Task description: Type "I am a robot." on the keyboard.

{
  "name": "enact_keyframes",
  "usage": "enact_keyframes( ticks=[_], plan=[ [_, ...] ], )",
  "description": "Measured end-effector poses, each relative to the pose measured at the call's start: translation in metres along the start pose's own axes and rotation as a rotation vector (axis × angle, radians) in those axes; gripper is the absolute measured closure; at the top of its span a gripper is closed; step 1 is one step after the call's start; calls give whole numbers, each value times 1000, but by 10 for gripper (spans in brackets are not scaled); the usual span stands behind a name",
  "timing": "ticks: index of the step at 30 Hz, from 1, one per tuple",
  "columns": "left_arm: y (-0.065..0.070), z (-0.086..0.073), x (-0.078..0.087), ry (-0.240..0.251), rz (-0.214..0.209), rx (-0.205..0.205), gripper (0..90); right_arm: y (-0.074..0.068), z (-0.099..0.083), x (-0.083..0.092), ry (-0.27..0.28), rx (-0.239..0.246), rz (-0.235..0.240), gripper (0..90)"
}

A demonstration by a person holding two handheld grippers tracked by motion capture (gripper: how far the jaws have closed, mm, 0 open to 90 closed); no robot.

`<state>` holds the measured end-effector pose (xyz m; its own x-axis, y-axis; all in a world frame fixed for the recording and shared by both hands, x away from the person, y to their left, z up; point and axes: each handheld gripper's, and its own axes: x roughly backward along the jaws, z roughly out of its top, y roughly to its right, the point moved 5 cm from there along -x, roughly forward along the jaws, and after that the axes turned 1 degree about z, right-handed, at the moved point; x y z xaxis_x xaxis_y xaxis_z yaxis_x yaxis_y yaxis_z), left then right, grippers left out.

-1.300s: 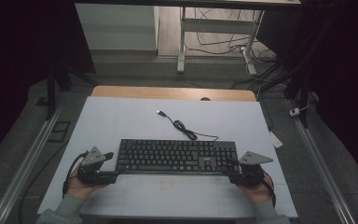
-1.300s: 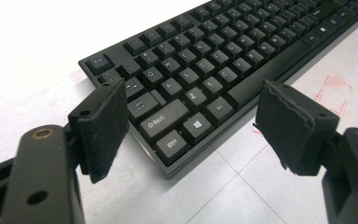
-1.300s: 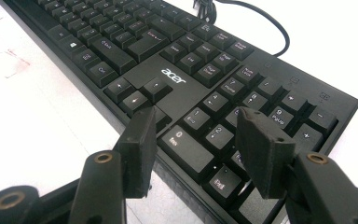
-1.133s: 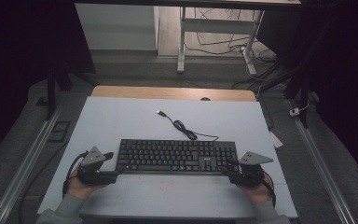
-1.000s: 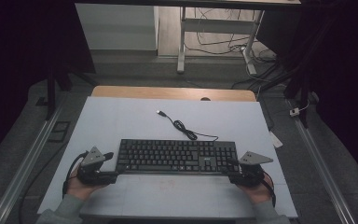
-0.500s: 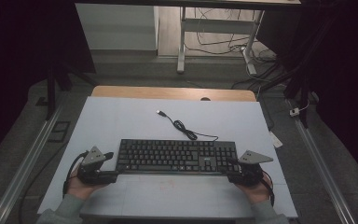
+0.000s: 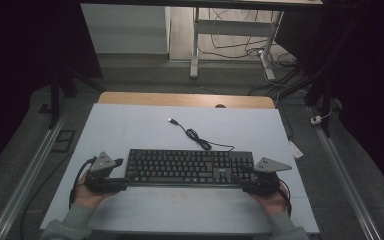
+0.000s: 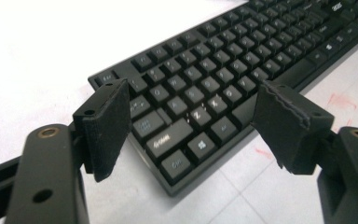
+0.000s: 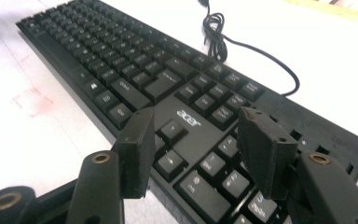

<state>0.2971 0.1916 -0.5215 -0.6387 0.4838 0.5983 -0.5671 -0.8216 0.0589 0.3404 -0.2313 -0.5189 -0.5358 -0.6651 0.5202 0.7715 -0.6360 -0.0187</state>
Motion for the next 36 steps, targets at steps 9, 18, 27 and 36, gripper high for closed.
enact_keyframes(
  ticks=[9,18,27,36],
  plan=[
    [-1,0,-4,-13,-23,-7,308,-14,13,-16,-3,7,19,479],
    [-1,-2,-6,-24,-44,-16,335,-32,34,-39,-16,37,43,539],
    [1,0,-12,-29,-50,-23,373,-40,44,-53,-31,35,80,704],
    [1,-1,-13,-34,-49,-24,393,-49,52,-68,-43,43,125,892]
  ],
)
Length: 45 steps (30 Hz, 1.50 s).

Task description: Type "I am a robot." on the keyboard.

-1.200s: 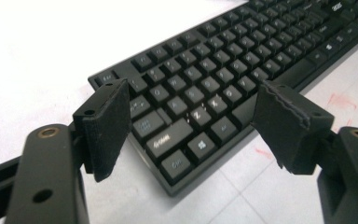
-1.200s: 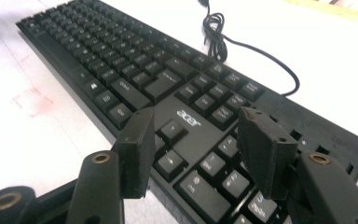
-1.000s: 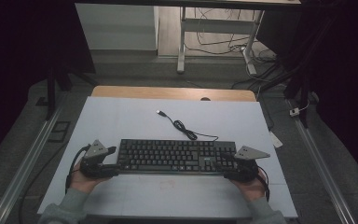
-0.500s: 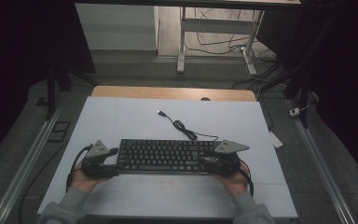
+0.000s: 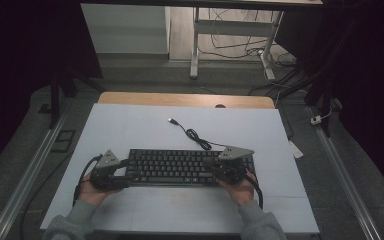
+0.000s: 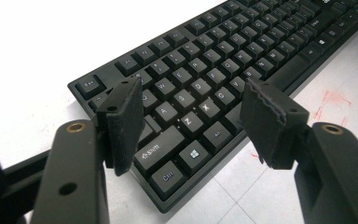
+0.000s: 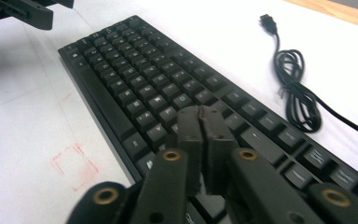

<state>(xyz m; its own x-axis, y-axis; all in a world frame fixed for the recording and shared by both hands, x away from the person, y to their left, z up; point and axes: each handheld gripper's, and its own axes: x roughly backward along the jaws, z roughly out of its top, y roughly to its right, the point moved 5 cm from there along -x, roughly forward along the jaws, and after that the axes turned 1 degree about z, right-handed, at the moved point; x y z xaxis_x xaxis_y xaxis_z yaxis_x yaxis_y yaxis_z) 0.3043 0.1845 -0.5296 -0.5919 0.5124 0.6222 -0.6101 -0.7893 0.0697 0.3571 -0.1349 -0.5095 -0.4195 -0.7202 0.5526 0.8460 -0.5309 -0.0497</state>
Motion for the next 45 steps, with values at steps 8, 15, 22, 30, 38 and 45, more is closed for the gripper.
enact_keyframes(
  ticks=[8,15,22,30,38,45],
  plan=[
    [-1,0,-1,-1,3,5,389,-5,13,-17,4,15,16,894],
    [-1,0,-1,0,11,8,409,-6,22,-28,12,13,28,894],
    [-1,0,-2,9,19,9,512,-6,26,-37,7,33,39,894],
    [-3,-5,-9,-23,22,0,748,-6,30,-46,0,27,49,894],
    [-3,-9,-23,-90,33,-31,889,-11,31,-58,-20,40,68,893],
    [-4,-13,-27,-122,54,-42,889,-12,31,-63,-38,41,74,893]
  ],
)
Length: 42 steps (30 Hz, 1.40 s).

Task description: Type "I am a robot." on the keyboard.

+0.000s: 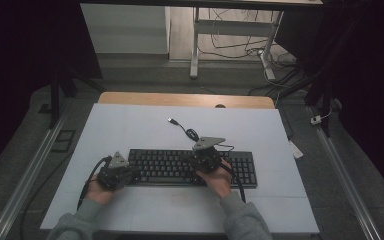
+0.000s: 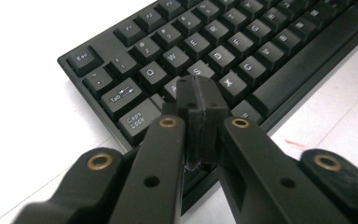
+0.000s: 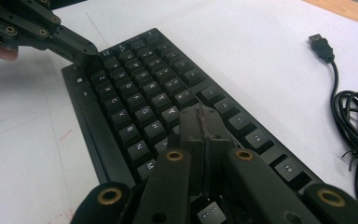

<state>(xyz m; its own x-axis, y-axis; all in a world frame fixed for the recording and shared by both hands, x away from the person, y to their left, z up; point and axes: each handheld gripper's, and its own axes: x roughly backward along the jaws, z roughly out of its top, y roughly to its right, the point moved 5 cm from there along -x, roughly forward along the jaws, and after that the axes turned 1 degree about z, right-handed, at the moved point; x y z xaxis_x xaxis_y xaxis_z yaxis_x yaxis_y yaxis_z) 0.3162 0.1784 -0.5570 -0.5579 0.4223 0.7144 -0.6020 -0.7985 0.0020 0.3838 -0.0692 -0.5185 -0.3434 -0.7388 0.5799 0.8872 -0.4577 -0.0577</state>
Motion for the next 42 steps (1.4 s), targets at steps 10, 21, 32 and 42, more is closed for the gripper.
enact_keyframes(
  ticks=[10,21,32,42],
  plan=[
    [-5,-4,-1,-11,8,5,889,-3,-1,-11,-23,2,9,892],
    [-4,-5,-2,-18,4,6,889,0,-7,-26,-80,-1,-13,892],
    [-4,-6,-3,-23,4,4,889,1,-8,-33,-102,12,-40,892],
    [-4,-7,-4,-24,3,8,889,2,-10,-40,-136,25,-56,894]
  ],
)
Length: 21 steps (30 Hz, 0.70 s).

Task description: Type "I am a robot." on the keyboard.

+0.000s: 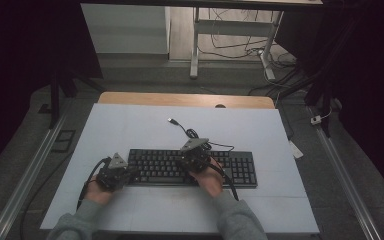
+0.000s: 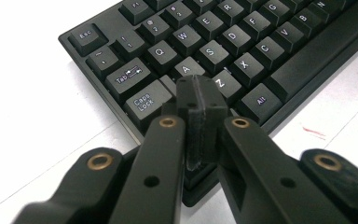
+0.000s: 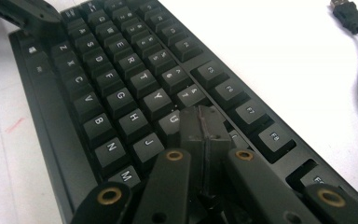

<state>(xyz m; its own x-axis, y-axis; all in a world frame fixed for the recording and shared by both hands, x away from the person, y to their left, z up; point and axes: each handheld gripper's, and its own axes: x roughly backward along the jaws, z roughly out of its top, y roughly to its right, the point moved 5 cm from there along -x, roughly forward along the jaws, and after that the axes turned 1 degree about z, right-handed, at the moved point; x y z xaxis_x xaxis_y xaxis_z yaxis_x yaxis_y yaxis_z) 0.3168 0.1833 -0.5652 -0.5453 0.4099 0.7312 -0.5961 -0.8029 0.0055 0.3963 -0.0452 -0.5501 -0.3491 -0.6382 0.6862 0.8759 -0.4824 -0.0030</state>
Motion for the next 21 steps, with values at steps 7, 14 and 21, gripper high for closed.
enact_keyframes(
  ticks=[7,14,21],
  plan=[
    [0,0,1,9,1,4,888,0,1,1,14,-1,-3,895],
    [0,5,8,68,-6,33,834,3,5,19,88,-20,18,894],
    [-2,8,17,122,-28,61,709,8,-3,31,115,-69,31,721]
  ],
)
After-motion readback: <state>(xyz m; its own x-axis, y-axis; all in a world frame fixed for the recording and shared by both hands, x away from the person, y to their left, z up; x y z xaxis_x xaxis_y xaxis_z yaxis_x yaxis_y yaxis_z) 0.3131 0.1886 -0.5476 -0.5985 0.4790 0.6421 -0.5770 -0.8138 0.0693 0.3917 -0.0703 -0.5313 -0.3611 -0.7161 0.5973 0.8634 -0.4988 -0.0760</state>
